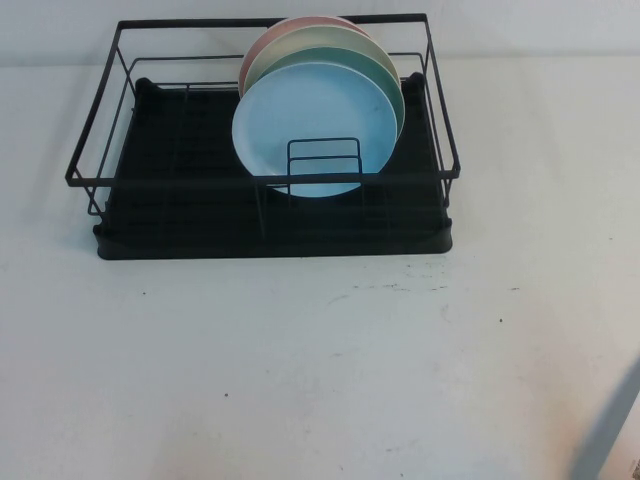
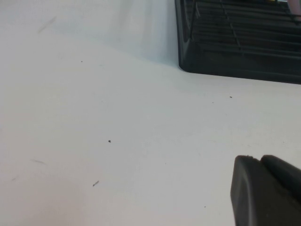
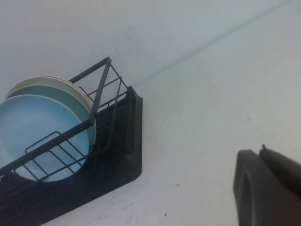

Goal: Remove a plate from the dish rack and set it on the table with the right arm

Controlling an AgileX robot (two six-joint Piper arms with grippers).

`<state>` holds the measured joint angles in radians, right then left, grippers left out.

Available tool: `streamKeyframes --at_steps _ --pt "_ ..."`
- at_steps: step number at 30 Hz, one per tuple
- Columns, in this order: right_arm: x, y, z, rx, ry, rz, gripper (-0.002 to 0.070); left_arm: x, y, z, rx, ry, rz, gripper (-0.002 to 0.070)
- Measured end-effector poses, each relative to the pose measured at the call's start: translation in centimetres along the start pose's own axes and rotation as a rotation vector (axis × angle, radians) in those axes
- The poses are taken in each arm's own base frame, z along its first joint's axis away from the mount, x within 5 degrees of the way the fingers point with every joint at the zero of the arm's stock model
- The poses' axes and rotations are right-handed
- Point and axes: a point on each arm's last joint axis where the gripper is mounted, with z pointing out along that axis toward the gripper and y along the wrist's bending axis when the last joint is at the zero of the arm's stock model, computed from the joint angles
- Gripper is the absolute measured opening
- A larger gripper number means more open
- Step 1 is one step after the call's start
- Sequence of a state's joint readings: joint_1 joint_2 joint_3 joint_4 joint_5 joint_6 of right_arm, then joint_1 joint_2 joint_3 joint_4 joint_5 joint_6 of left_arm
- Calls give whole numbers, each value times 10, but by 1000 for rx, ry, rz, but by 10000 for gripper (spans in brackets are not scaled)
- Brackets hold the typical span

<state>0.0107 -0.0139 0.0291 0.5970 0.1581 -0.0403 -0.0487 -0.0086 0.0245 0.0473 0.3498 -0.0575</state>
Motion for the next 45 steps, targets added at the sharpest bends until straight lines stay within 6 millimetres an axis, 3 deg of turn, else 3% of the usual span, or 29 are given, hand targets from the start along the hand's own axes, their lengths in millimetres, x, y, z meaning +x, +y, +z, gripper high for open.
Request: streamKeyframes --at_steps 19,23,29,35,41,45 --pt "4 3 0 -29 50 143 -18 0 0 0 0 0 0 -4" --pt "-2 16 -2 -61 150 156 -18 0 0 0 0 0 0 -4" --pt "-29 48 8 -77 453 61 -18 0 0 0 0 0 0 -4" --pt "-59 70 40 -63 774 -101 -18 0 0 0 0 0 0 -4" --pt "-94 90 94 -121 918 -230 -18 0 0 0 0 0 0 -4" --pt "-97 104 138 -171 995 -322 -18 0 0 0 0 0 0 -4"
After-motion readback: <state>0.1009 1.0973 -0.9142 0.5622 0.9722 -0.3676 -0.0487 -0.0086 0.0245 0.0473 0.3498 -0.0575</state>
